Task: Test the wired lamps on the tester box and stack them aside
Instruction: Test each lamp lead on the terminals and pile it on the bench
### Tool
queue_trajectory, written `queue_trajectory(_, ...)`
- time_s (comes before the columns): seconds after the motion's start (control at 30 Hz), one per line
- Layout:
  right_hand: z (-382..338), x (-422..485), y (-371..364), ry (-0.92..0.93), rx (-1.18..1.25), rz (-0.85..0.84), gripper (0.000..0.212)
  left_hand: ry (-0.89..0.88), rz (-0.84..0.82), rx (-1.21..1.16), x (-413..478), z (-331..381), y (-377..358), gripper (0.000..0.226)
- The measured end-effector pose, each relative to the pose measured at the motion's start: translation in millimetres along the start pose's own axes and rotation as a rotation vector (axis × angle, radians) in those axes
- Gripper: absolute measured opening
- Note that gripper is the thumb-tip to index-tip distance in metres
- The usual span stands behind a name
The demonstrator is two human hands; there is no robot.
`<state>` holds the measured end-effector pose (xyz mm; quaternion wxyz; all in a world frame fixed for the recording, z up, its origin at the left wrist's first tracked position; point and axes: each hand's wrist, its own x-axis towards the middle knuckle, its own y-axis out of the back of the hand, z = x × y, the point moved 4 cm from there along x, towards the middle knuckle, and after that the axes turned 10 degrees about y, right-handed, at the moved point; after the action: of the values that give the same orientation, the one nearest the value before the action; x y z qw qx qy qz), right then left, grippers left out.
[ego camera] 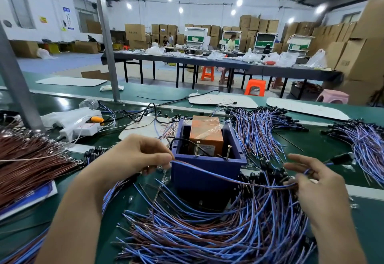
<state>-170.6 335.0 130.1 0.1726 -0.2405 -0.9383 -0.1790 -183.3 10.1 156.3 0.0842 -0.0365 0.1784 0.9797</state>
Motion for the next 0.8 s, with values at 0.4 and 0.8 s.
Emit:
queue_trajectory(0.4, -51, -27, -49, 0.070, 0.220, -0.345, 0.019, -0.046, 0.050, -0.513, 16, 19, -69, 0.006)
queue_trajectory(0.8, -53, -39, -78, 0.071, 0.361, -0.324, 0.018, -0.018, 0.008, -0.763, 18, 18, -94, 0.002)
